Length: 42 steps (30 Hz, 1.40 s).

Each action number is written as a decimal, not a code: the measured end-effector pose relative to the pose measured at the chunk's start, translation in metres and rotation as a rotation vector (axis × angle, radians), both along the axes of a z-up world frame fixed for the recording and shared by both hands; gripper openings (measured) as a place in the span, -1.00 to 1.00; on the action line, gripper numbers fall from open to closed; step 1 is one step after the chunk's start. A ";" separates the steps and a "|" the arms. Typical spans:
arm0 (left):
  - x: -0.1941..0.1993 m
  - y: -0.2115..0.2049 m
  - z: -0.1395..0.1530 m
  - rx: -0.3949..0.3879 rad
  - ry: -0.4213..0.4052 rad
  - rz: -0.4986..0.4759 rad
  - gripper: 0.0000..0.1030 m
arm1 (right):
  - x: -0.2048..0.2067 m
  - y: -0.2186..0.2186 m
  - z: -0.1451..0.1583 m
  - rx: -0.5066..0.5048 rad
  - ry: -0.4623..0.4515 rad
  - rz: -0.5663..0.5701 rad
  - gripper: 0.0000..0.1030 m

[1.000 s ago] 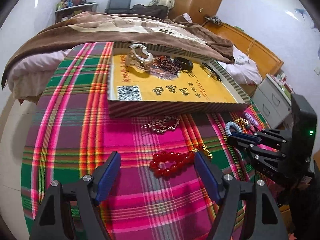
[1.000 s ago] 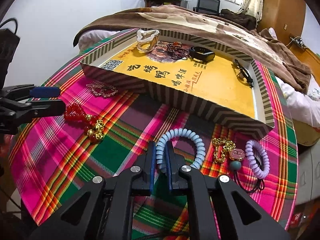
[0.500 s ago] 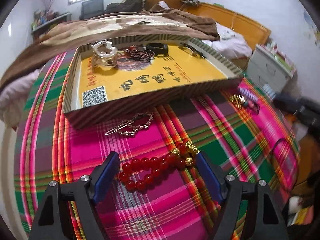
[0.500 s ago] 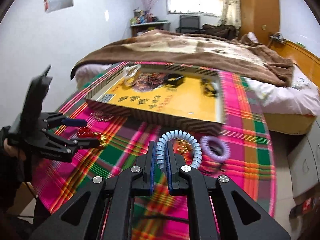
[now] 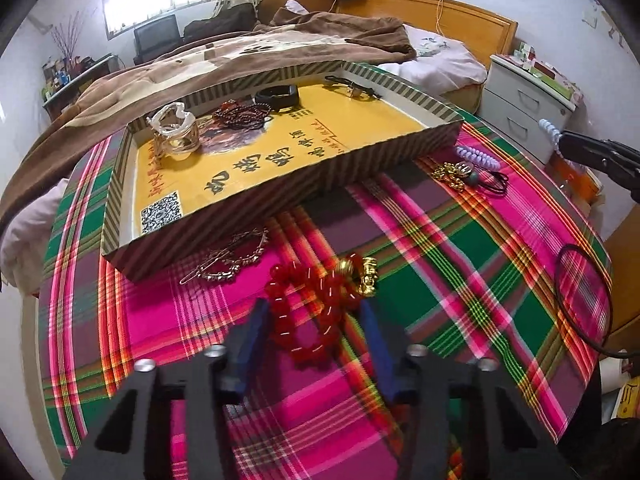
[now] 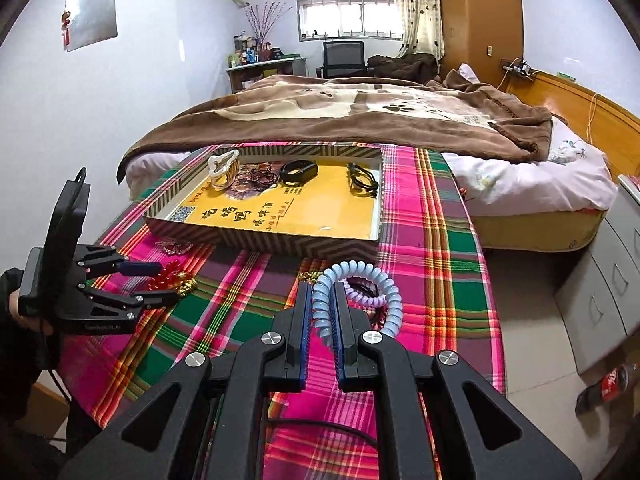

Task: Organize jewelry
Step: 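Grasp the light blue coil hair tie with the right tool while the left tool grasps the red bead bracelet, then carry the red bracelet with the left tool while the right tool carries the blue coil into the tray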

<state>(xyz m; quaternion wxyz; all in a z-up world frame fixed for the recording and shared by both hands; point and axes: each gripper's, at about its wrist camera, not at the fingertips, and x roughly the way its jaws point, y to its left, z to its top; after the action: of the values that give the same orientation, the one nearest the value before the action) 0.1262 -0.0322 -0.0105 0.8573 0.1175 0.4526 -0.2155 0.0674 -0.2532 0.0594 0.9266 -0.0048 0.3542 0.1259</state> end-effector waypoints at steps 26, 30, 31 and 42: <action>-0.008 0.018 0.054 -0.125 -0.088 0.084 -0.81 | -0.009 -0.005 0.019 0.042 -0.053 0.000 -0.82; -0.007 0.018 0.066 -0.136 -0.111 0.090 -0.81 | -0.007 -0.004 0.026 0.043 -0.071 0.001 -0.82; -0.007 0.019 0.070 -0.142 -0.118 0.092 -0.81 | -0.006 -0.003 0.028 0.044 -0.076 0.001 -0.82; -0.003 0.021 0.093 -0.157 -0.161 0.093 -0.81 | 0.004 -0.002 0.041 0.063 -0.106 0.005 -0.82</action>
<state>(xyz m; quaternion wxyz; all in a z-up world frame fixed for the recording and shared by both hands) 0.1233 -0.0107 0.0820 0.9065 0.0459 0.3692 -0.1998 0.0710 -0.2557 0.1009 0.9435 0.0170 0.3005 0.1390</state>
